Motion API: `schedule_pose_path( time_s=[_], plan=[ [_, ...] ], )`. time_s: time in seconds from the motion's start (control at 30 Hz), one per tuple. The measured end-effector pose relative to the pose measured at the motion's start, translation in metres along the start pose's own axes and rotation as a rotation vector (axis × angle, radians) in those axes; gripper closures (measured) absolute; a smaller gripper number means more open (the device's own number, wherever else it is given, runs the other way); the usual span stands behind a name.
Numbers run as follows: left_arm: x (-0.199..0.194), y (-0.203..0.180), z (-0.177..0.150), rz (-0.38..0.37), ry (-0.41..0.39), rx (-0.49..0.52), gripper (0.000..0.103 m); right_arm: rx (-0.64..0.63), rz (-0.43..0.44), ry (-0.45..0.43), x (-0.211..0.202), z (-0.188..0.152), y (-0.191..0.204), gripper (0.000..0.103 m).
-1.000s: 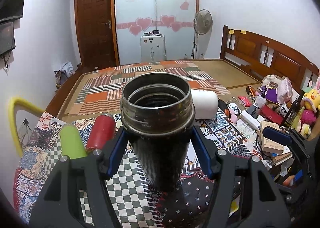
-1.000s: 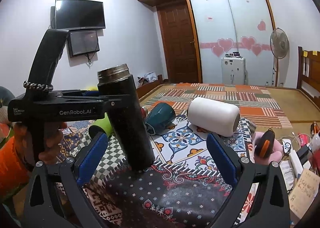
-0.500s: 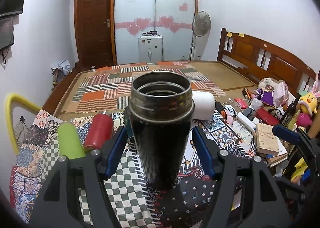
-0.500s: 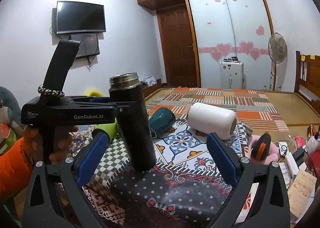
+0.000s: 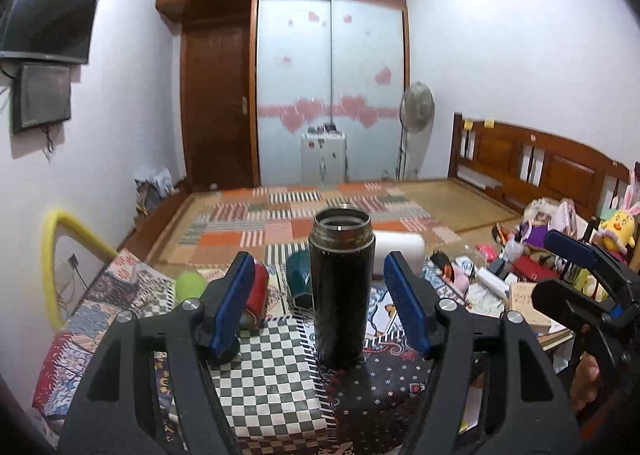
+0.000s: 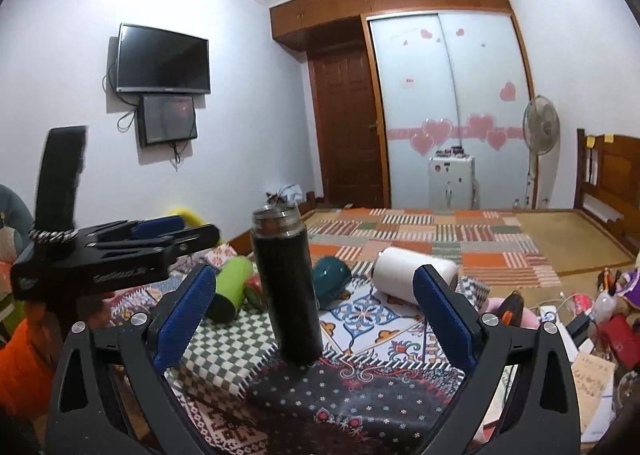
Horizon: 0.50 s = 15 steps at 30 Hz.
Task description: Flip cup upright
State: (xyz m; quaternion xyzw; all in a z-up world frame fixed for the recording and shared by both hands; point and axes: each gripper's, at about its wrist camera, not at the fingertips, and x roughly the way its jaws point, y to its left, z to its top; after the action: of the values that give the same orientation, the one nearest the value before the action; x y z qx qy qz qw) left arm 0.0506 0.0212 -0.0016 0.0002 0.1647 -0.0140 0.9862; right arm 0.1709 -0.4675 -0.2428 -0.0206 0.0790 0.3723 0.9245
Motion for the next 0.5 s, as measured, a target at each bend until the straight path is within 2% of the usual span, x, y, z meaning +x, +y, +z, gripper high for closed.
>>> schedule_pose_path(
  time_s=[0.13, 0.27, 0.33, 0.4, 0.5],
  plan=[
    [-0.03, -0.002, 0.001, 0.029, -0.072, -0.003, 0.036, -0.01, -0.021, -0.04, -0.016, 0.007, 0.013, 0.004],
    [-0.052, -0.003, 0.0, 0.045, -0.11, -0.024, 0.035, -0.01, -0.03, -0.074, -0.031, 0.011, 0.024, 0.004],
    [-0.061, -0.001, -0.001, 0.057, -0.125, -0.036, 0.031, -0.015, -0.039, -0.087, -0.036, 0.012, 0.028, 0.004],
    [-0.069, -0.002, -0.003, 0.07, -0.145, -0.049, 0.02, -0.022, -0.052, -0.1, -0.04, 0.013, 0.033, 0.003],
    [-0.078, -0.004, -0.008, 0.091, -0.173, -0.052, 0.015, -0.027, -0.063, -0.12, -0.046, 0.012, 0.037, 0.0]
  ],
)
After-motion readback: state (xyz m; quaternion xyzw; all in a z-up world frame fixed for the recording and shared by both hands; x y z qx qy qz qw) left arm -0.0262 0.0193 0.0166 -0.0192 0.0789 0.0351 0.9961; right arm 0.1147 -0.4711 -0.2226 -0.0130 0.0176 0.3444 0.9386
